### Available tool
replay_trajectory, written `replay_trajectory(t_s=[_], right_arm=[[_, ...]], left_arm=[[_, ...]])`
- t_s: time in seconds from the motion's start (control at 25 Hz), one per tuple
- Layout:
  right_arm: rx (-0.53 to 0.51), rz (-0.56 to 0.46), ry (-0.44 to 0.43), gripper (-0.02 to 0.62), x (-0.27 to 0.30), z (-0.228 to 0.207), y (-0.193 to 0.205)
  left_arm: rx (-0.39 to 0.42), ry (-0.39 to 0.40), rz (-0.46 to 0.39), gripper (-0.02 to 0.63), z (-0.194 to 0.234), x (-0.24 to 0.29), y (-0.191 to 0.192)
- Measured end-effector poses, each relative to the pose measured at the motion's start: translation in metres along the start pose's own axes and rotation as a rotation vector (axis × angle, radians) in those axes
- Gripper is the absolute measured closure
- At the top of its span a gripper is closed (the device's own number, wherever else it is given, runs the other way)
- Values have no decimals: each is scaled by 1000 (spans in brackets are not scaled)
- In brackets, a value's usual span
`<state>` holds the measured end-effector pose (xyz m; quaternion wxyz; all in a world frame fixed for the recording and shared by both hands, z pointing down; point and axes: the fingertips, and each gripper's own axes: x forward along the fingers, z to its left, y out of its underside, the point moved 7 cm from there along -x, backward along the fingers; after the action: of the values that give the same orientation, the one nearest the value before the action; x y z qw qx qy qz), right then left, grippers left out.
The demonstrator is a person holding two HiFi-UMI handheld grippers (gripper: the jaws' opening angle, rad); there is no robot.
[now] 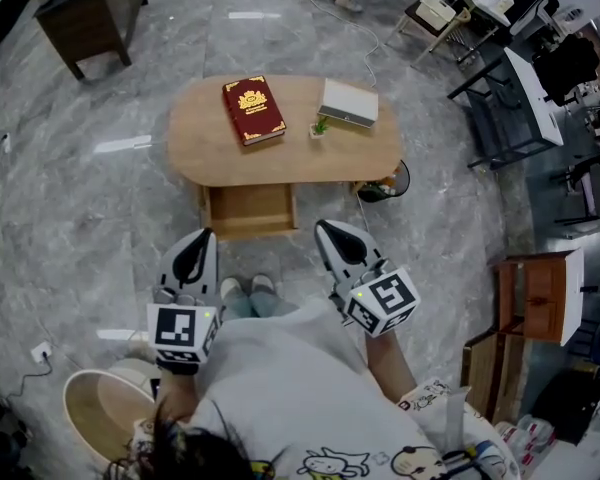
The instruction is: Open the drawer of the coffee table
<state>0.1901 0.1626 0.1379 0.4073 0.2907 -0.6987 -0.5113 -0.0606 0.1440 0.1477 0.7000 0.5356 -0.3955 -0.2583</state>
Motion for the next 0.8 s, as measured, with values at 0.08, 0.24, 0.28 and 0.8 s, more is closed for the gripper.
replay_trajectory(t_s=[0.08,0.24,0.28,0.8], right_arm=[[-3,3,-1,595,0,0,1],[-3,6,1,595,-1,-1,2],[-4,6,2,595,-1,-1,2],[-2,5,0,595,3,-4,1]], left_arm=[[5,-9,6,601,2,-2,3],[1,-25,5,601,4,-3,3],[0,-26,2,601,4,-4,3],[4,-25,-2,601,2,-2,-1]])
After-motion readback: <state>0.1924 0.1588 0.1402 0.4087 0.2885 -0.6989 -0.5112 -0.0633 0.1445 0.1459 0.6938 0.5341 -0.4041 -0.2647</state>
